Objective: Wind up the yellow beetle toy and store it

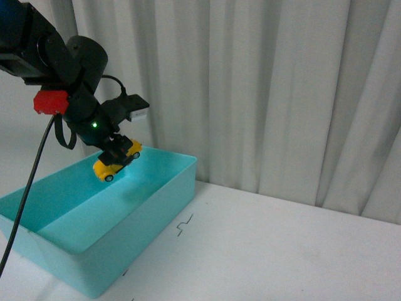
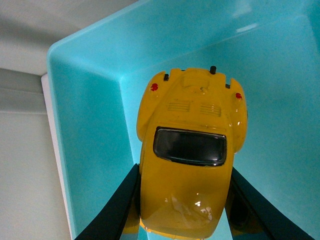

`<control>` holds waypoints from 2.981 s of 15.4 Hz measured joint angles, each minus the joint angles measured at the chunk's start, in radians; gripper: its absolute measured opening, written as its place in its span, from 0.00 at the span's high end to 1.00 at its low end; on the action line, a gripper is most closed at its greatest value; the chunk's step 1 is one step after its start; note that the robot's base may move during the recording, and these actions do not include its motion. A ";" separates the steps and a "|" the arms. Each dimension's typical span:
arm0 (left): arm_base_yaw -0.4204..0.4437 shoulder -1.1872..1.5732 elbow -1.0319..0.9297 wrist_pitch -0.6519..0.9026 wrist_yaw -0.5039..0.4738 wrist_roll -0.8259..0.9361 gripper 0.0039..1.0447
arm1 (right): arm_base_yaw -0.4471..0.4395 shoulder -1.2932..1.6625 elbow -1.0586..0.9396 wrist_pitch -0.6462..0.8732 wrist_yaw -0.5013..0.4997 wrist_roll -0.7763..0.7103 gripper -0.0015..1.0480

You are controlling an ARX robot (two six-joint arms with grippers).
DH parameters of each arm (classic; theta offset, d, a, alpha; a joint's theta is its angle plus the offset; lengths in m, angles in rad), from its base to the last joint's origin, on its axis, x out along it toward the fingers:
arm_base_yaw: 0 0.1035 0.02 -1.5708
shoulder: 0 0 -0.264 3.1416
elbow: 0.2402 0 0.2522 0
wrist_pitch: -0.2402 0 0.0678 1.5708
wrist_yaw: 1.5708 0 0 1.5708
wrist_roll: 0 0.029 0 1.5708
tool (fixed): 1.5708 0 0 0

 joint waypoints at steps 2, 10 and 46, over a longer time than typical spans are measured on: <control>0.003 0.037 -0.005 0.049 -0.030 -0.037 0.61 | 0.000 0.000 0.000 0.000 0.000 0.000 0.06; 0.023 0.193 0.008 0.061 -0.089 -0.058 0.61 | 0.000 0.000 0.000 0.000 0.000 0.000 0.06; -0.294 -1.470 -1.403 0.816 0.044 -0.663 0.99 | 0.000 0.000 0.000 0.000 0.000 0.000 0.06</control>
